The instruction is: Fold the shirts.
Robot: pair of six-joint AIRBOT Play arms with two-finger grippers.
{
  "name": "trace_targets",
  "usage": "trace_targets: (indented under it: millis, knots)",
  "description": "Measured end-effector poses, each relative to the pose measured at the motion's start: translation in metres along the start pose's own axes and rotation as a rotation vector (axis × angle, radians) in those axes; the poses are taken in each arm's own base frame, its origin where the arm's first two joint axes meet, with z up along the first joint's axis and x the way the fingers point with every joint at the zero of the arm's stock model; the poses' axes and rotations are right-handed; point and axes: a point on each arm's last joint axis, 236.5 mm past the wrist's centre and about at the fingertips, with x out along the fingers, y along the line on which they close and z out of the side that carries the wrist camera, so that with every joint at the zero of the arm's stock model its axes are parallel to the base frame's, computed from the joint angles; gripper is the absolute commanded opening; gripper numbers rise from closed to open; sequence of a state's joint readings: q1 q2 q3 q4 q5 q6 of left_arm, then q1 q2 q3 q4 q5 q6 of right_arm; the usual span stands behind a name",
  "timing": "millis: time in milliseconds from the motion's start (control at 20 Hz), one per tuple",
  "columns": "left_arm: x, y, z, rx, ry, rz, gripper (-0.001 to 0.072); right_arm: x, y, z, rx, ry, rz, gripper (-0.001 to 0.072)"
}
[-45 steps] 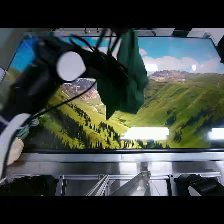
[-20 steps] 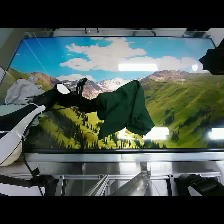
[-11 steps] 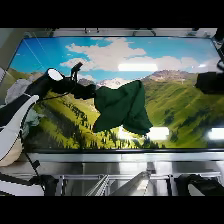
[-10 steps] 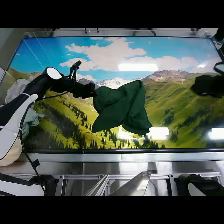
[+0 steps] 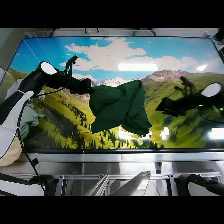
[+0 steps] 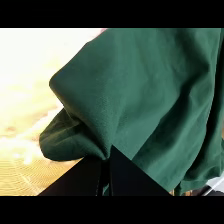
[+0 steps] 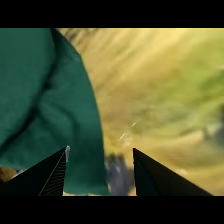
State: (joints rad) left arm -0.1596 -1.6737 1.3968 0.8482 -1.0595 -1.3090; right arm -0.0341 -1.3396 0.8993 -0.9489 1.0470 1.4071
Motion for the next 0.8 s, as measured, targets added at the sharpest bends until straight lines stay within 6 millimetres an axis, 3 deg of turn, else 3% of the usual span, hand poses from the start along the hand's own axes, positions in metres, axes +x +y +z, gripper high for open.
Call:
trace_targets:
  millis: [150, 350, 550, 600, 650, 700, 800]
  knots:
    - [0.0, 0.0, -0.001, 0.0, 0.003, -0.001, 0.0016, 0.042, 0.013, -0.005, 0.012, 0.048, 0.051, 0.043]
    - [-0.001, 0.0, 0.0, -0.004, 0.001, -0.001, 0.0015, 0.065, 0.023, -0.004, -0.001, 0.048, 0.072, 0.0025]
    - [-0.011, 0.006, 0.006, -0.015, -0.021, 0.004, 0.0014, 0.049, 0.032, 0.012, -0.069, -0.034, 0.068, 0.0024]
    - [-0.016, 0.008, 0.009, -0.017, -0.034, 0.005, 0.0014, 0.039, 0.033, 0.017, -0.091, -0.065, 0.056, 0.0038]
    - [-0.022, 0.01, 0.012, -0.02, -0.049, 0.008, 0.0015, 0.031, 0.032, 0.021, -0.101, -0.09, 0.044, 0.0308]
    - [-0.026, 0.012, 0.015, -0.024, -0.059, 0.01, 0.0015, 0.024, 0.029, 0.023, -0.113, -0.101, 0.03, 0.0501]
    - [-0.029, 0.015, 0.014, -0.032, -0.062, 0.013, 0.0015, 0.018, 0.014, 0.021, -0.093, -0.08, 0.01, 0.0501]
